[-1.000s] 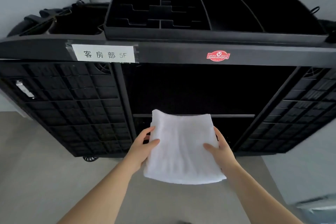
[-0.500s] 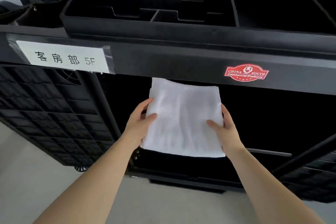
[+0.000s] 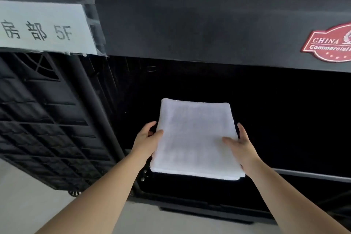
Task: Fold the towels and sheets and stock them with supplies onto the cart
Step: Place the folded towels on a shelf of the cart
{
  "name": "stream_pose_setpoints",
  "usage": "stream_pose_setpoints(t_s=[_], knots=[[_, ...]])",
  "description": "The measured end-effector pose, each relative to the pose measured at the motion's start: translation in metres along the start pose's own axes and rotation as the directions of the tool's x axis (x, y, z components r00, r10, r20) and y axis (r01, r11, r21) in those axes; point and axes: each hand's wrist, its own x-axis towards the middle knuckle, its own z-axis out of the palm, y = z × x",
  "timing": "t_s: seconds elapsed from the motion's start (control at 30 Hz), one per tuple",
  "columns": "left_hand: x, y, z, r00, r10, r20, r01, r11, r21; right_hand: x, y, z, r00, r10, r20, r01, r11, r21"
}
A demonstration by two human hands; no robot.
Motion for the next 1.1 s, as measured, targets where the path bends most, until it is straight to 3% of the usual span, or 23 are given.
stream_pose_setpoints(t_s=[0.17,0.33,0.43,0.5,0.57,0.6,0.67,0.73,0.83,1.1], knots=[[0.002,0.005,0.007,0.994,0.070,0.079,-0.072,0.997,0.025,-0.003,-0.010,0.003,0.997,-0.056,-0.045,0.049,0.988,-0.148],[0.015,0.013,-0.001,0.982,0.189,0.015,-0.189,0.982,0.025,0.009,-0.019,0.010,0.983,-0.178,-0.049,0.169,0.975,-0.146],[0.019,0.011,-0.001,0.980,0.199,0.002,-0.193,0.949,0.250,0.003,-0.021,0.017,0.995,-0.091,-0.033,0.081,0.972,-0.220],[0.016,0.011,0.003,0.969,0.246,0.016,-0.218,0.825,0.522,-0.003,-0.021,0.017,0.994,-0.085,-0.070,0.053,0.930,-0.364],[0.014,0.015,0.012,0.930,0.347,0.121,-0.302,0.536,0.788,-0.008,-0.023,0.018,0.959,-0.263,-0.106,0.161,0.814,-0.558],[0.015,0.019,0.019,0.901,0.386,0.197,-0.353,0.391,0.850,-0.010,-0.026,0.020,0.918,-0.385,-0.092,0.242,0.729,-0.641],[0.018,0.025,0.037,0.864,0.394,0.314,-0.426,0.238,0.873,-0.013,-0.036,0.034,0.832,-0.553,0.032,0.392,0.547,-0.739],[0.022,0.027,0.056,0.859,0.343,0.381,-0.456,0.172,0.873,-0.012,-0.044,0.056,0.796,-0.567,0.213,0.515,0.449,-0.730],[0.027,0.016,0.070,0.884,0.217,0.414,-0.439,0.081,0.895,-0.006,-0.038,0.086,0.803,-0.431,0.412,0.574,0.377,-0.726],[0.040,0.010,0.058,0.921,0.189,0.341,-0.362,0.093,0.928,0.014,-0.020,0.062,0.923,-0.262,0.283,0.341,0.210,-0.916]])
